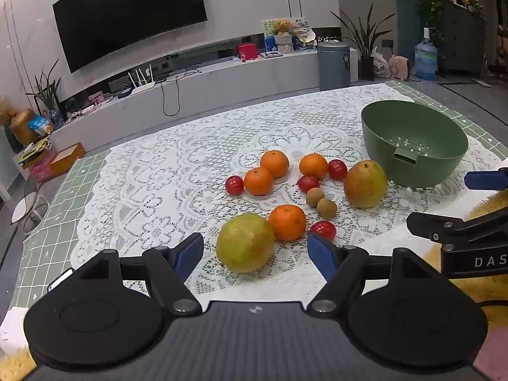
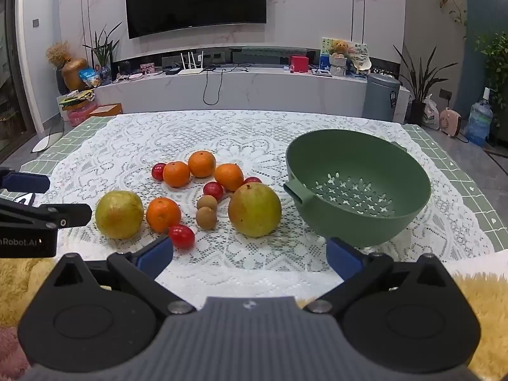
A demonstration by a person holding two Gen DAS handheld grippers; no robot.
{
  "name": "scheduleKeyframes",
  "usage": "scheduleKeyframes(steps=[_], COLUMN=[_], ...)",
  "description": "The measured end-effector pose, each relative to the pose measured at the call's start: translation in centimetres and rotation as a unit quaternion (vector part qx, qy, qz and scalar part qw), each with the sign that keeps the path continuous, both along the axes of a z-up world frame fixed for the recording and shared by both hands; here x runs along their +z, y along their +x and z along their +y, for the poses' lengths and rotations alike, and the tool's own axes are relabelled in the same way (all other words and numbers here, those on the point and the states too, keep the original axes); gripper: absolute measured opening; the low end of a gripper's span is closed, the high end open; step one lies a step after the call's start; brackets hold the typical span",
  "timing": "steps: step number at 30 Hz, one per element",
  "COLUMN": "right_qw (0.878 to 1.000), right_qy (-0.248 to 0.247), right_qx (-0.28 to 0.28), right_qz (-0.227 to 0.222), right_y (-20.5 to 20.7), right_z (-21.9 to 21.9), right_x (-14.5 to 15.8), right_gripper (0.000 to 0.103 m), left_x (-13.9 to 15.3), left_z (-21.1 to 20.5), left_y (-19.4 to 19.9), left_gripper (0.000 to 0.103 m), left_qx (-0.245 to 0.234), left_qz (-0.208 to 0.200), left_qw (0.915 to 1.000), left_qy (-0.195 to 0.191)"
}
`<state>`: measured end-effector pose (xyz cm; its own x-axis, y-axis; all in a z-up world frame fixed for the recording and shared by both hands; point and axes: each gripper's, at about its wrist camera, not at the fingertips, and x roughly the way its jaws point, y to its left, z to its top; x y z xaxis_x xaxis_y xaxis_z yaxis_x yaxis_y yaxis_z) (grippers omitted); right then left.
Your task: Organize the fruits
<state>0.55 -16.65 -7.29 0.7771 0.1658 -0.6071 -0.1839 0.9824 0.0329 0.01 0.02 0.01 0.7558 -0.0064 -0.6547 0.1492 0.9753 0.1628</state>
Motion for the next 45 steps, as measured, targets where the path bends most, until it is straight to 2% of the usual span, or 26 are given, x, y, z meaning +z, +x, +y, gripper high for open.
scheduleKeyframes(steps=[45], right_qw=[1.0], right_qy=[-0.006], right_qx=[-0.001], right_qz=[0.002], right_y=[-0.08], right_z=[0.31], right_x=[-0.32], right_gripper=[0.099], left_x=[-0.12], left_z=[-0.36], left_y=[-0.19], left_gripper=[0.087], left_qx=[-0.002], left_qz=[0.0], left_qw=[1.0], left_qy=[-0.001])
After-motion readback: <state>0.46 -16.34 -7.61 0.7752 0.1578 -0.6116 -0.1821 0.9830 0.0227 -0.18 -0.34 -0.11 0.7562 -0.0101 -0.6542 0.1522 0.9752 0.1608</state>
